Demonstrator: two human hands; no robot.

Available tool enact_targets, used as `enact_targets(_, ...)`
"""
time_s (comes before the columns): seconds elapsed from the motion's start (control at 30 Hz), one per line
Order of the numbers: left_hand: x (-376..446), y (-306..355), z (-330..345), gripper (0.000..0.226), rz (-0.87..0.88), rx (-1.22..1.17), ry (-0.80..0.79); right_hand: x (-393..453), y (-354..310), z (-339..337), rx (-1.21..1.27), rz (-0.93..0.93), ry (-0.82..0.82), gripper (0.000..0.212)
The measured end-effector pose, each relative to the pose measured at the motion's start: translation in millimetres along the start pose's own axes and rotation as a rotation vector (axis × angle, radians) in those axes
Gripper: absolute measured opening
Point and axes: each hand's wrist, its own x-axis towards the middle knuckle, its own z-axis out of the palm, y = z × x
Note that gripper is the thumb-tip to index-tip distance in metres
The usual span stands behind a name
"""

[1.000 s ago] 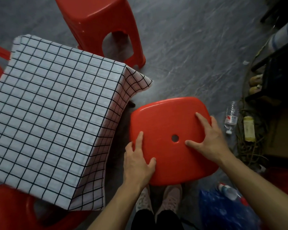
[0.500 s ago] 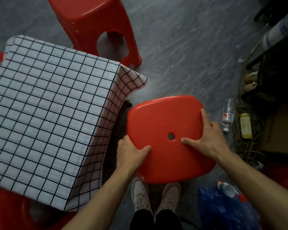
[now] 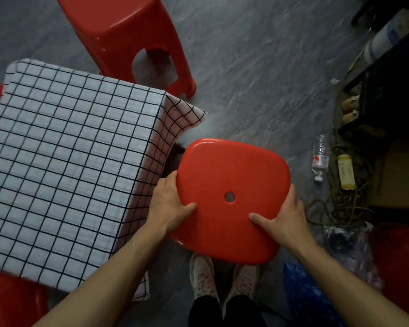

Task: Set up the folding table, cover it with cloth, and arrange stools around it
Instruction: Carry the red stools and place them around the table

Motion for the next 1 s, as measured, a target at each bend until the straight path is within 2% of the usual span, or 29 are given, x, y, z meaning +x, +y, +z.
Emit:
enact_targets(0.2,2,-7,3,0.111,-0.034,0.002,-0.045,-2,-4,1,-0.018,0.127,0.007,0.106)
enact_targets(0.4,9,-5,6,0.098,0.035,0.126,-0.031,-5,6,10,0.039,0.143,0.073,0.099)
enact_targets(0.6,5,20,20,0.097,0.101,0.149,0.008,-9,29,1,0.084,0.188,0.093,0.111)
enact_targets(0.8,-15,48,49,0.091,0.136,0.163,-0.067,-16,70,-21,0.052,0.245,0.102,0.114)
enact_targets(1.0,-31,67,73,0.096,0.159,0.136,-0.099,-19,103,-42,0.054,0.246,0.099,0.116)
